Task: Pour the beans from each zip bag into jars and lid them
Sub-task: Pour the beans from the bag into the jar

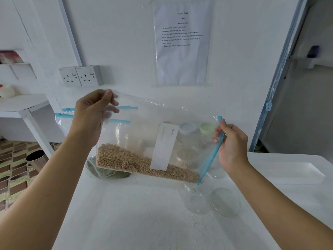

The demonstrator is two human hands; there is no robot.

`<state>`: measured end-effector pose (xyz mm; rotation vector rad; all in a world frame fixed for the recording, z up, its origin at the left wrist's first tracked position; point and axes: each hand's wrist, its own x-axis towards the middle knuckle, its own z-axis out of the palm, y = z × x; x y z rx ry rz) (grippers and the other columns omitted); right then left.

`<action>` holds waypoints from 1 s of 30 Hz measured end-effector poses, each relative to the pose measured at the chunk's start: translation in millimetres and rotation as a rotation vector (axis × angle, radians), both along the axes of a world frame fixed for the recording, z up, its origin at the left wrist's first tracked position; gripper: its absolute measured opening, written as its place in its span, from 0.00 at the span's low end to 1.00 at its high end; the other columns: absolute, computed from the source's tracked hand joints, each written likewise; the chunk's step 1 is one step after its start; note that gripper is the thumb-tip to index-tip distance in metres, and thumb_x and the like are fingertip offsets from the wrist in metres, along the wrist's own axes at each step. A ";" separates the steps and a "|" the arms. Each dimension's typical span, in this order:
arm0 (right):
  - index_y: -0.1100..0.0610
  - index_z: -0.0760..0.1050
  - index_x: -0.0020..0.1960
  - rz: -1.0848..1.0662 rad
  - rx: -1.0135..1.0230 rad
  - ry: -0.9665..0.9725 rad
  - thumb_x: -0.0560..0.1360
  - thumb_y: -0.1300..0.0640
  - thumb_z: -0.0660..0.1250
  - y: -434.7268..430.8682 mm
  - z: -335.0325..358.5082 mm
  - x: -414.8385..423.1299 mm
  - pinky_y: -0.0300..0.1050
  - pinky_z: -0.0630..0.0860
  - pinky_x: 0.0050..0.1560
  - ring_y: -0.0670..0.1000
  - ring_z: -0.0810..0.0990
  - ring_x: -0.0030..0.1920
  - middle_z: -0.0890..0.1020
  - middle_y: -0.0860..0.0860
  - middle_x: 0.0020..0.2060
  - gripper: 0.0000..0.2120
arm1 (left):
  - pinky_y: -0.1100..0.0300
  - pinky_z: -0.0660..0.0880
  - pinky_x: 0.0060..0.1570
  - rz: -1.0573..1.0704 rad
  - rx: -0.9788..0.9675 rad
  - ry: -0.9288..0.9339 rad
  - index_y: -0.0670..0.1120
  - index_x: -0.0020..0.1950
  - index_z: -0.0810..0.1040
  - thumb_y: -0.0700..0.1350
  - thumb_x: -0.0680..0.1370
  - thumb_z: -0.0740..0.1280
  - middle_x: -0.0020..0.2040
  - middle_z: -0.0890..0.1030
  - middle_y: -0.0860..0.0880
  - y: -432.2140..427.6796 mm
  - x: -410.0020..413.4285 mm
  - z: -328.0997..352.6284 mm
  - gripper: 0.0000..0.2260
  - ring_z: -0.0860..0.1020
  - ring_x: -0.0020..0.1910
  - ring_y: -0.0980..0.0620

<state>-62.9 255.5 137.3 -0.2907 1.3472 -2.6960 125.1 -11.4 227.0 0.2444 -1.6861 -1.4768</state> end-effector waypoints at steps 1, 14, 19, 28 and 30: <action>0.58 0.71 0.32 0.001 -0.005 0.002 0.81 0.61 0.68 -0.1 1.3 0.5 0.42 0.67 0.33 0.47 0.73 0.32 0.77 0.51 0.31 0.19 | 0.61 0.70 0.39 -0.002 0.002 0.003 0.48 0.45 0.83 0.45 0.83 0.67 0.39 0.81 0.50 -0.5 0.4 0.5 0.09 0.79 0.36 0.53; 0.59 0.70 0.32 -0.001 -0.006 0.019 0.81 0.61 0.68 2.4 6.5 4.7 0.42 0.68 0.33 0.47 0.73 0.32 0.77 0.51 0.31 0.18 | 0.63 0.70 0.37 -0.018 0.006 0.024 0.48 0.43 0.83 0.44 0.83 0.66 0.39 0.81 0.50 2.5 2.3 5.6 0.10 0.79 0.36 0.53; 0.60 0.70 0.33 -0.011 0.001 0.018 0.81 0.61 0.68 3.2 6.0 5.1 0.42 0.68 0.33 0.47 0.73 0.32 0.76 0.51 0.31 0.17 | 0.61 0.68 0.38 -0.019 -0.011 0.019 0.49 0.42 0.83 0.44 0.83 0.67 0.39 0.81 0.50 3.8 1.4 10.4 0.11 0.79 0.36 0.53; 0.60 0.71 0.34 -0.013 -0.002 0.021 0.81 0.61 0.68 4.2 6.7 4.1 0.41 0.68 0.32 0.47 0.73 0.33 0.76 0.51 0.30 0.17 | 0.63 0.70 0.37 -0.026 -0.012 0.019 0.47 0.45 0.82 0.44 0.83 0.67 0.39 0.81 0.50 3.0 -0.4 12.6 0.09 0.79 0.36 0.52; 0.60 0.71 0.34 -0.012 -0.005 0.020 0.81 0.61 0.68 4.1 7.5 2.9 0.41 0.68 0.32 0.47 0.73 0.33 0.76 0.51 0.31 0.17 | 0.63 0.70 0.36 -0.028 -0.012 0.018 0.47 0.45 0.83 0.44 0.83 0.67 0.39 0.81 0.50 2.7 -0.8 13.5 0.09 0.79 0.36 0.52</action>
